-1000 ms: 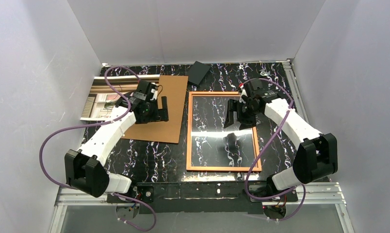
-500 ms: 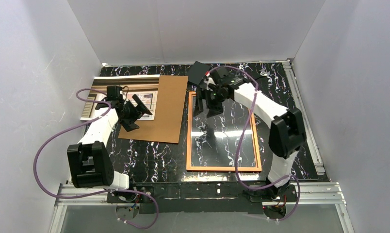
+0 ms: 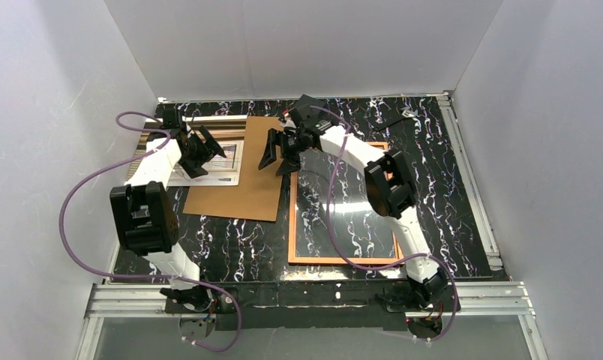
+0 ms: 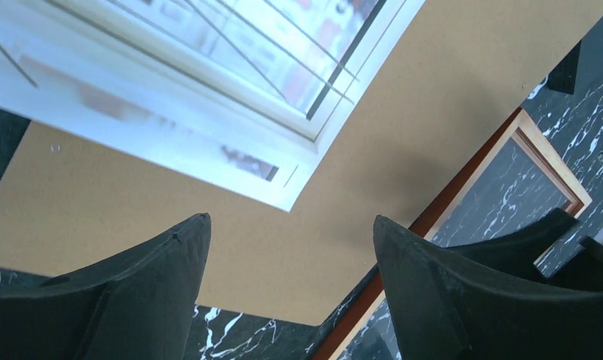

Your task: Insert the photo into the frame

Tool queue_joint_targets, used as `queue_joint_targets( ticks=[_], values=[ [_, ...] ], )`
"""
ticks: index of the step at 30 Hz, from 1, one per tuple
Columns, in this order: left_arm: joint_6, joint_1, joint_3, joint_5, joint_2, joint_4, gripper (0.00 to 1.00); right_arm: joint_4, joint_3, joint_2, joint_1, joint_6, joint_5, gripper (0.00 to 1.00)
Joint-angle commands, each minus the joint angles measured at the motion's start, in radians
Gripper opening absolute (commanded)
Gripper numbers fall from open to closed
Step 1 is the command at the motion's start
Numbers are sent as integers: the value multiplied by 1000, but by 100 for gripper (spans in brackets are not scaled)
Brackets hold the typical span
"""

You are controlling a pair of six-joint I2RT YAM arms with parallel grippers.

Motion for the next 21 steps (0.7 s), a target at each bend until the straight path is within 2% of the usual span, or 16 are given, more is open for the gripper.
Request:
queue_joint_targets(
  ticks=[1, 6, 13, 21],
  values=[
    [41, 3, 85, 29, 88, -153, 78, 121, 109, 92, 13, 138, -111, 82],
    [7, -33, 46, 75, 93, -135, 78, 170, 100, 113, 12, 172, -130, 82],
    [28, -167, -138, -1, -7, -35, 81, 232, -151, -44, -17, 139, -124, 82],
    [290, -324, -170, -247, -57, -52, 84, 236, -451, -314, -102, 71, -115, 82]
  ],
)
